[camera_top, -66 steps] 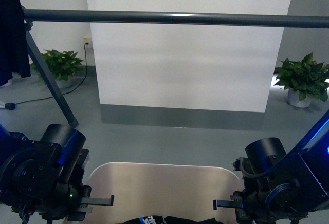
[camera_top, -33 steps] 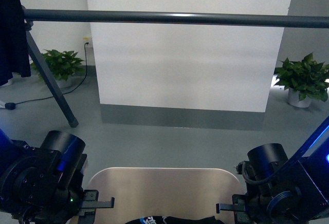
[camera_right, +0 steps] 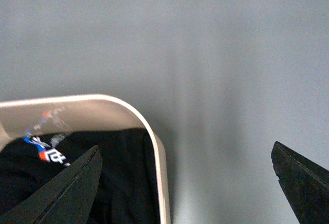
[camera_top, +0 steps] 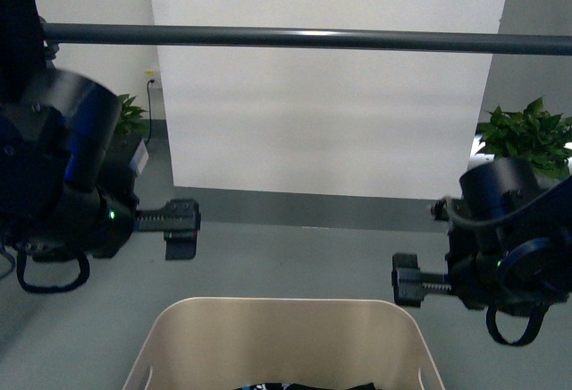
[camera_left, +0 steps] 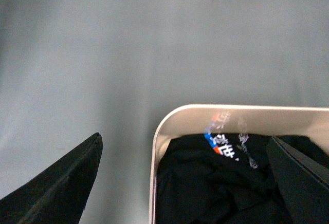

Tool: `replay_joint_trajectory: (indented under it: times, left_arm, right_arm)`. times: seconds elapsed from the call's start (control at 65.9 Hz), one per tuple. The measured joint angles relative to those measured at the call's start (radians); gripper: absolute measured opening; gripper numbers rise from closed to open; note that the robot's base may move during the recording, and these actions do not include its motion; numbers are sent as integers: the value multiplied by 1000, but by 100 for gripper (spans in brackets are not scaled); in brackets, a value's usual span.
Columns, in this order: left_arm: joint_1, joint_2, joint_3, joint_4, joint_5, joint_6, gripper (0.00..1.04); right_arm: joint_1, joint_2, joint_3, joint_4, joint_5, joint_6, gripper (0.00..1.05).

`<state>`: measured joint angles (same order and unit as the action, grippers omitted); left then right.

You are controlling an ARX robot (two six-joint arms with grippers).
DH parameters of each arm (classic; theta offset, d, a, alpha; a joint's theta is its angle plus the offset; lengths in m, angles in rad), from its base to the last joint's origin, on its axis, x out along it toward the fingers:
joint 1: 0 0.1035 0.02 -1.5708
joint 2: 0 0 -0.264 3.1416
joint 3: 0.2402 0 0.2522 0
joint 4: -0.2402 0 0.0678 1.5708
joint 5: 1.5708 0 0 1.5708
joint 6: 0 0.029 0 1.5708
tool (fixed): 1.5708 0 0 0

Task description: Move hamper under clothes hanger

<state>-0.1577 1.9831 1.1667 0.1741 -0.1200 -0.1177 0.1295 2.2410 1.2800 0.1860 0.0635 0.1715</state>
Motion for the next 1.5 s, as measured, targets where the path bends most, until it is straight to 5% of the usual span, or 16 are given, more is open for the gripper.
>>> replay_joint_trajectory:
  times: [0.486, 0.698, 0.88, 1.047, 1.503]
  left_arm:
    - [-25, -341, -61, 141, -22, 102, 98]
    - [-5, -408, -347, 563, -30, 109, 67]
    - [35, -544, -563, 665, -5, 109, 38]
    - [65, -679, -763, 715, 34, 108, 2]
    - [155, -931, -991, 694, 115, 111, 3]
  right_arm:
    - [4, -432, -168, 242, 53, -103, 96]
    - [-8, -492, -454, 712, 48, -156, 66]
    - [-37, -632, -668, 810, 31, -166, 38]
    - [-61, -784, -871, 847, 5, -169, 1]
    - [-129, -1043, -1109, 829, -60, -171, 2]
